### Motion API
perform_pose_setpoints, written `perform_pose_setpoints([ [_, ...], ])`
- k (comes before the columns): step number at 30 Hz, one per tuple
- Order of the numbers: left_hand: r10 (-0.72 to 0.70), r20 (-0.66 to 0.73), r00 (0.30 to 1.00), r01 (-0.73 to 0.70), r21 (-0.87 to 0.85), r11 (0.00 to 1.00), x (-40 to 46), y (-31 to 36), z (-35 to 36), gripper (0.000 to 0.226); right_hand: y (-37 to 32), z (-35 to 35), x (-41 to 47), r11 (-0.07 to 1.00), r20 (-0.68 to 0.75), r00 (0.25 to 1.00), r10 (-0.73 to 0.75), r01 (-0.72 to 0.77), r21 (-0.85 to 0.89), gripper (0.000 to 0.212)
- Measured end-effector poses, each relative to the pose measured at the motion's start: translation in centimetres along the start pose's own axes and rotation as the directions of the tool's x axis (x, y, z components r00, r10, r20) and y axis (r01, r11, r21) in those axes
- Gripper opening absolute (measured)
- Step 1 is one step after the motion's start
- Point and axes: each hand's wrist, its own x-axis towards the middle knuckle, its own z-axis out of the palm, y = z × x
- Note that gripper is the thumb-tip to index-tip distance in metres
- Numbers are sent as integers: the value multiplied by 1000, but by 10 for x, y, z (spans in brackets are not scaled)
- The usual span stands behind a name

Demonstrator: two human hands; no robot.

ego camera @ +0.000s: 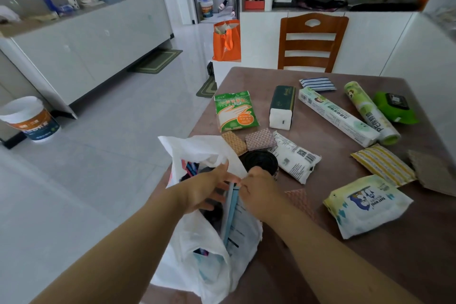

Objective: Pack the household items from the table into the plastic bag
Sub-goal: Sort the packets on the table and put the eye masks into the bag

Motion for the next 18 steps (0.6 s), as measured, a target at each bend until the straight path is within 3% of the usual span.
perform_pose_setpoints([
  [3,-21,27,999,22,-47,999,9,-7,7,58,7,-3,5,996,-57,994,88,-89,-2,26],
  [5,-11,49,999,15,-81,997,14,-10,12,62,10,-5,8,988,-10,990,143,-142,67,36],
  [9,107,-31,994,-111,-155,982,14,-2,22,52,10,-19,7,900,-133,973,190,-119,419,39],
  [12,134,-174,976,-178,-266,948,17,3,18,55,6,-31,4,663,-77,974,211,-84,744,37],
  [14,103,-143,984,-155,-425,892,17,7,14,63,3,-35,3,466,7,970,244,-123,876,35],
  [15,81,-123,989,-133,-508,851,17,9,14,68,3,-36,2,421,37,965,259,-147,895,35],
  [16,74,-112,991,-126,-581,804,17,11,15,72,4,-36,2,420,50,959,278,-168,892,34],
  [18,110,-117,987,-160,-642,750,17,19,18,76,6,-35,2,572,-27,950,312,-165,803,27],
])
